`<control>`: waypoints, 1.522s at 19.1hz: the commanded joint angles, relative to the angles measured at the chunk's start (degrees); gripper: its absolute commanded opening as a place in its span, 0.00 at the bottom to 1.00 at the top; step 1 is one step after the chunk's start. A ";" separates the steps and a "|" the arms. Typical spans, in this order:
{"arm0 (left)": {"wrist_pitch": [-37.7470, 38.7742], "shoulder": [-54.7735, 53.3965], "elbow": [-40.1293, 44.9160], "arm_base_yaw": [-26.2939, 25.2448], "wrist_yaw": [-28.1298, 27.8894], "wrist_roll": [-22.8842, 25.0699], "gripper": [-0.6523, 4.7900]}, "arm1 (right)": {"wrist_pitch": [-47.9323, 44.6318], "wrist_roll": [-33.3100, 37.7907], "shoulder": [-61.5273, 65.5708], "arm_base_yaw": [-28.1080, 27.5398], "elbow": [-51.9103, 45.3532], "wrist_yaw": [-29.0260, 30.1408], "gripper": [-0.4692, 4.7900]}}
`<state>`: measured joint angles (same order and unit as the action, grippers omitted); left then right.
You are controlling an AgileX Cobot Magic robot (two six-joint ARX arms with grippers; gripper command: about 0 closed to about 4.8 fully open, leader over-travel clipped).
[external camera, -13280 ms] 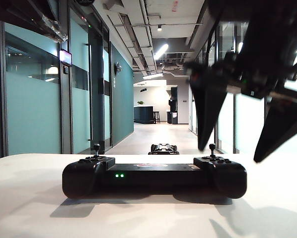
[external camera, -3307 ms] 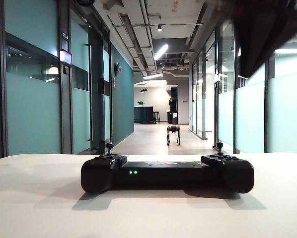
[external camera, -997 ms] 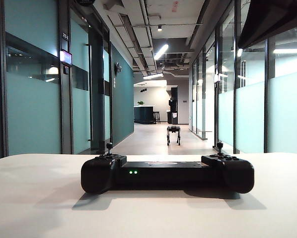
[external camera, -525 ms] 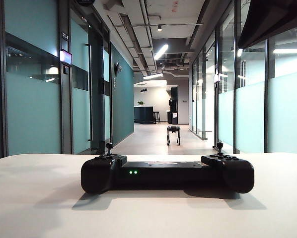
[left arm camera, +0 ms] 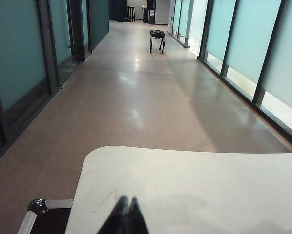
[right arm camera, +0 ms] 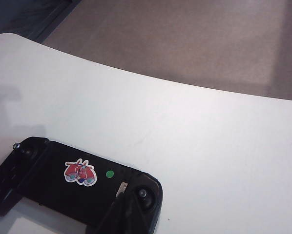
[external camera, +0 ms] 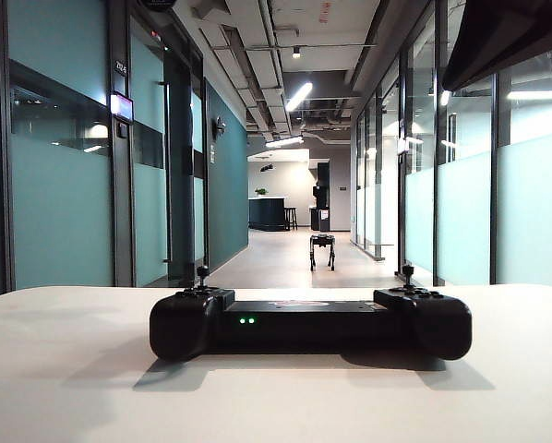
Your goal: Push the left joystick on the remote control sitting on the white table forward to make the robot dog walk in a straight line until it approaches the door.
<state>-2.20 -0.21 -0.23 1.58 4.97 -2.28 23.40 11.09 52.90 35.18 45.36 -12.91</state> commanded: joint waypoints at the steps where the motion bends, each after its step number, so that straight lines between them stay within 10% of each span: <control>1: -0.87 -0.02 -0.17 0.09 0.17 0.31 0.11 | -1.27 0.15 -0.20 0.00 0.37 -0.07 0.09; 29: -0.92 -0.02 -0.17 0.74 -1.27 -4.17 0.11 | -1.27 0.15 -0.20 0.00 0.37 -0.07 0.09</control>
<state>-2.37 -0.21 -0.23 2.39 3.86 -5.93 23.40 11.09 52.90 35.18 45.36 -12.91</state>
